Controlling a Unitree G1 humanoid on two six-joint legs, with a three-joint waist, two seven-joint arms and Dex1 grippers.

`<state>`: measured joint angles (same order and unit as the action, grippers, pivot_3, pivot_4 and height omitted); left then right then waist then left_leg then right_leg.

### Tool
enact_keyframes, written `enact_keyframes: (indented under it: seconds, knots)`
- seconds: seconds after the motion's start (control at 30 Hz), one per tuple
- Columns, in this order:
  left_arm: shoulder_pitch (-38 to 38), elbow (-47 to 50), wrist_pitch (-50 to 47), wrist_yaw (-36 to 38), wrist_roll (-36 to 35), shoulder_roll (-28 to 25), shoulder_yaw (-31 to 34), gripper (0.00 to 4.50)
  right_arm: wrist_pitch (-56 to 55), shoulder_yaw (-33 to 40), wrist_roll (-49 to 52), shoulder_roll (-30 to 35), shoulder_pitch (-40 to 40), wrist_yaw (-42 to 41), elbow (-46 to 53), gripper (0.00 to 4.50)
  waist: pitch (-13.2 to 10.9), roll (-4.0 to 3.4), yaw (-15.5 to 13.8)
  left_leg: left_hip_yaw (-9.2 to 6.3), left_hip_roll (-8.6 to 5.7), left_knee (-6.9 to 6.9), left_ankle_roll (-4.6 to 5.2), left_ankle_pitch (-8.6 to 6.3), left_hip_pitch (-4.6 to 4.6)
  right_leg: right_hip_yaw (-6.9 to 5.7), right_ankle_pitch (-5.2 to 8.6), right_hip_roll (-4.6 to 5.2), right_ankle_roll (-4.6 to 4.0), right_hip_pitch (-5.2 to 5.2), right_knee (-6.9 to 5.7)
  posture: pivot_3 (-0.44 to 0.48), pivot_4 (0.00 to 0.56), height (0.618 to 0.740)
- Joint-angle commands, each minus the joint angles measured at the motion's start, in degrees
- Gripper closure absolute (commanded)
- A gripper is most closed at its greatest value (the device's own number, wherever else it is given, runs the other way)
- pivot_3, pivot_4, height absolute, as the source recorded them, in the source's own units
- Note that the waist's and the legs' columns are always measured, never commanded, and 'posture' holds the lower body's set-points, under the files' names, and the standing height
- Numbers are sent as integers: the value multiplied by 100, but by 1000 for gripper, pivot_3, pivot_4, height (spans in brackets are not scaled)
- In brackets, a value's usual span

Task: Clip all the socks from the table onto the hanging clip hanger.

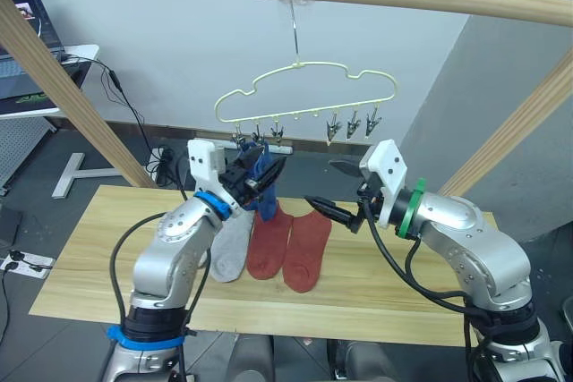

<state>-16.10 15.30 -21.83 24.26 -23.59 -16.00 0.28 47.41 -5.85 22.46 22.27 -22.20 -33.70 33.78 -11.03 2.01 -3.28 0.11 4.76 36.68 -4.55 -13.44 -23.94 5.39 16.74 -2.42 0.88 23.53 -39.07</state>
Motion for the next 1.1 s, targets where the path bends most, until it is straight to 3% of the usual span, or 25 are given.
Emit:
enact_keyframes:
  seconds: [0.03, 0.27, 1.1]
  knots:
    - [-102, -51, 387, -230, 368, 194, -105, 1697, 23, 184, 205, 5, -128, 118, 288, 14, 0, 0, 5, 0, 0, 1, 0, 0, 0, 0, 0, 0, 0, 0, 0, 162, 167, 740]
    - [-219, -402, 729, -561, 829, 399, -67, 1697, 59, 250, 320, 71, -229, 289, 338, 14, 0, 0, 22, -1, -2, 4, 1, 1, 0, -1, -2, 0, 2, -1, -2, 145, 158, 740]
    - [-1196, -1873, 1411, -562, 1175, 828, -70, 1697, 179, 421, 664, 371, -208, 565, 439, 14, 2, 1, 33, -2, -5, 23, 5, 2, 1, 0, -11, 0, 15, -12, -5, 117, 159, 740]
